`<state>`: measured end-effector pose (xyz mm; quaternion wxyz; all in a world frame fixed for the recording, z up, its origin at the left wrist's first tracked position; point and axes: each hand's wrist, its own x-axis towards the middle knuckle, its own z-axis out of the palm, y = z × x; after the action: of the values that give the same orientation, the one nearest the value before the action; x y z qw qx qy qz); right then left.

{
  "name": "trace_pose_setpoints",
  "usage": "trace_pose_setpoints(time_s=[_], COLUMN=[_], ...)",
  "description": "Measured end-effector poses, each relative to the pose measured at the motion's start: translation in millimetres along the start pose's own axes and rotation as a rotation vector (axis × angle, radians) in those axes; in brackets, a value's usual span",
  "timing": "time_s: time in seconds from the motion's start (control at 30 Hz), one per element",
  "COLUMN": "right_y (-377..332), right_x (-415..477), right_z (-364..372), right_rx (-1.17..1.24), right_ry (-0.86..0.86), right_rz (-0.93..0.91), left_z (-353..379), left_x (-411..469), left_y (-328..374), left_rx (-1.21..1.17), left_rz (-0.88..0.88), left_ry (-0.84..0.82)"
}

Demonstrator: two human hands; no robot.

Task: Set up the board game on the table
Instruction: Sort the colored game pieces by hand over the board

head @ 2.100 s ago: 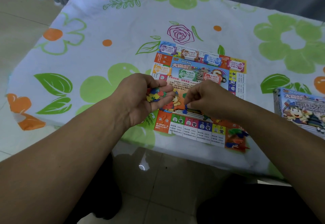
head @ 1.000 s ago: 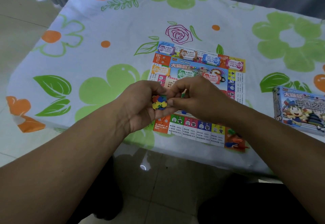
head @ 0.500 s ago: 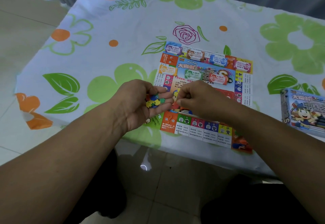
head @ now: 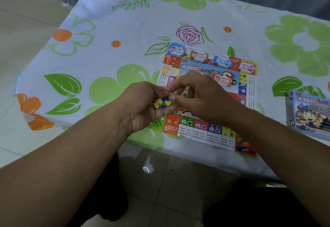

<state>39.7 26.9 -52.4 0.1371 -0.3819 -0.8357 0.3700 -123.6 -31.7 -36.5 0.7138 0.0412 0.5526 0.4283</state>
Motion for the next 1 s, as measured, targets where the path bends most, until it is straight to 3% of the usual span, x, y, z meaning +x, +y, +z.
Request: trace_pose_setpoints(time_s=[0.47,0.9,1.0], right_y=[8.1,6.8,6.9], right_x=[-7.6,-8.3,-5.7], right_z=[-12.3,-16.4,-25.6], right_rx=[-0.015,0.035,0.064], right_ry=[-0.064,-0.019,0.072], right_rz=[0.041,0.057,0.133], left_z=[12.9,16.7,16.6], left_x=[-0.1,4.9,4.5], left_y=[-3.3,-4.2,-3.6], left_rx=[0.026,0.04,0.039], left_rz=[-0.049,-0.061,-0.07], left_ry=[-0.084,-0.067,-0.061])
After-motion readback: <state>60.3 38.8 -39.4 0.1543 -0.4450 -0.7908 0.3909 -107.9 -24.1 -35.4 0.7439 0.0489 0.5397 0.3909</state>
